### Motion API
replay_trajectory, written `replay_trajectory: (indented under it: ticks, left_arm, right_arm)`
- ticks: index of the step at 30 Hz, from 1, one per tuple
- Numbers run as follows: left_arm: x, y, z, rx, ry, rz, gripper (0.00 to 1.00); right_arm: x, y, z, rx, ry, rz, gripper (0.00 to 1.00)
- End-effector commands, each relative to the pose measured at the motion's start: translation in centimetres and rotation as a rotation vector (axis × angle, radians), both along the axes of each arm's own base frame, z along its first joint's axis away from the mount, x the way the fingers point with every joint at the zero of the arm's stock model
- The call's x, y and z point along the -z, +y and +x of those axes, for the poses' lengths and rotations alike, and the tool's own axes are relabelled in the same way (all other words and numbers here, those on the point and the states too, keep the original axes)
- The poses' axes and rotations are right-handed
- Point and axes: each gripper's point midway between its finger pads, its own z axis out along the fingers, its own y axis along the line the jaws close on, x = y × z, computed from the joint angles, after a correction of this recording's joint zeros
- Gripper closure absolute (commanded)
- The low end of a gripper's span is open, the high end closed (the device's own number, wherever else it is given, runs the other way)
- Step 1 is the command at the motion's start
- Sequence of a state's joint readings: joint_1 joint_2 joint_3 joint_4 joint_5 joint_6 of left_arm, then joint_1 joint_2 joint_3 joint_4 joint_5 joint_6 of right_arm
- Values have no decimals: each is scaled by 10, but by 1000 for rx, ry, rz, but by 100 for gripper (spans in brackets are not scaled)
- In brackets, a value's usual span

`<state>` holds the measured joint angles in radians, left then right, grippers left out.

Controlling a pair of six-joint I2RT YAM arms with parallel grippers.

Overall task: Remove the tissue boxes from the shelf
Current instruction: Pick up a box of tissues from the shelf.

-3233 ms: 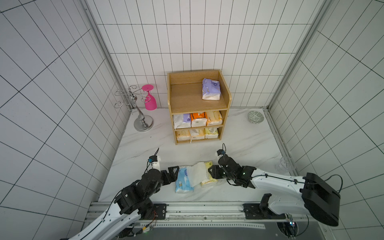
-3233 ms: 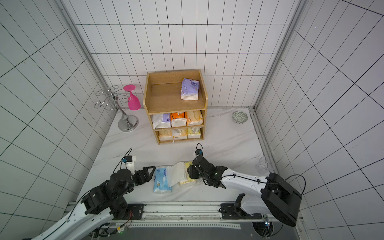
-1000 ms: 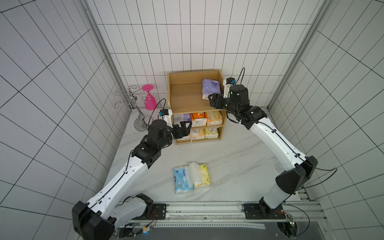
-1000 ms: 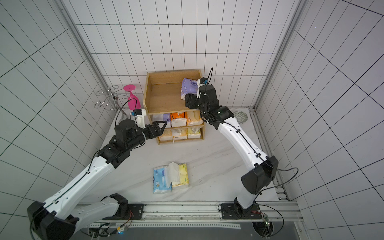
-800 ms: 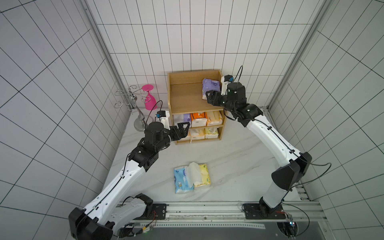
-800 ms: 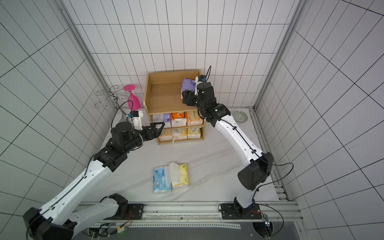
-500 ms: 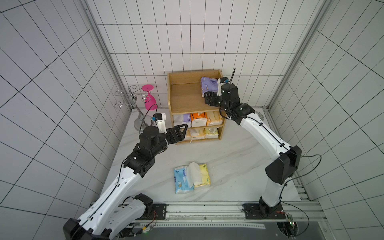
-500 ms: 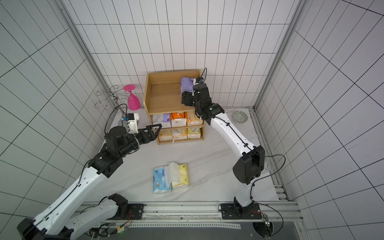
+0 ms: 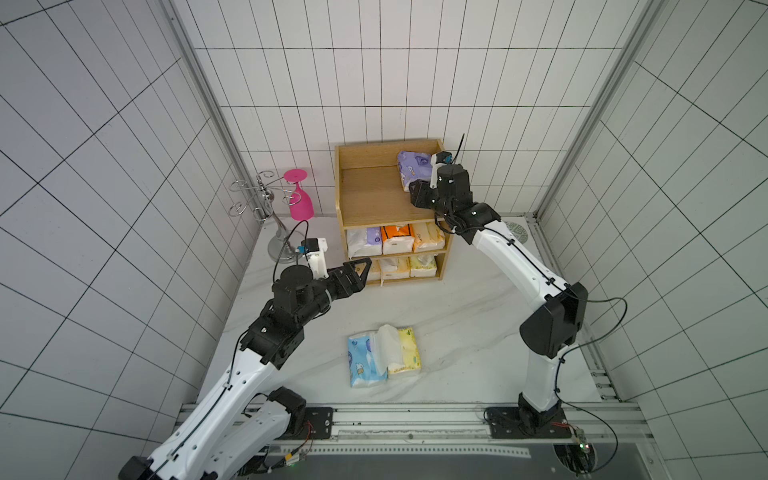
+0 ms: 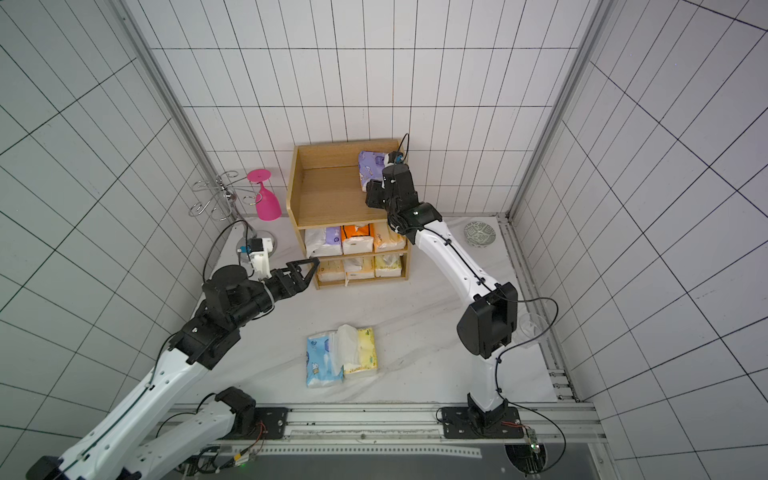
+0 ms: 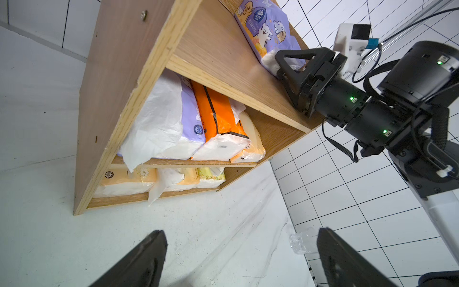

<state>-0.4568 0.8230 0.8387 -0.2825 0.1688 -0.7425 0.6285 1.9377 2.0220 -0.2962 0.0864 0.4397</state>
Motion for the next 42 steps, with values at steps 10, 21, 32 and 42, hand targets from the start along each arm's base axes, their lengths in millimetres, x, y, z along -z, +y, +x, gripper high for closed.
replay_trajectory:
  ticks: [10,21,32,42]
  left_arm:
    - [6,4,-10,6,19,-6,2]
    - [17,1,-13,13,58,-49,2]
    - [8,-9,-21,38,46,-61,2]
    - [11,-21,-22,67,46,-61,2]
  right_arm:
    - [-12,6,-13,-96,-25,-2,100]
    - [-4,-1,-89,-227,2,-29,100]
    - [-31,-20,-136,-261,-26,-28,41]
    - [-50,-30,-108,-216,-1,-89,34]
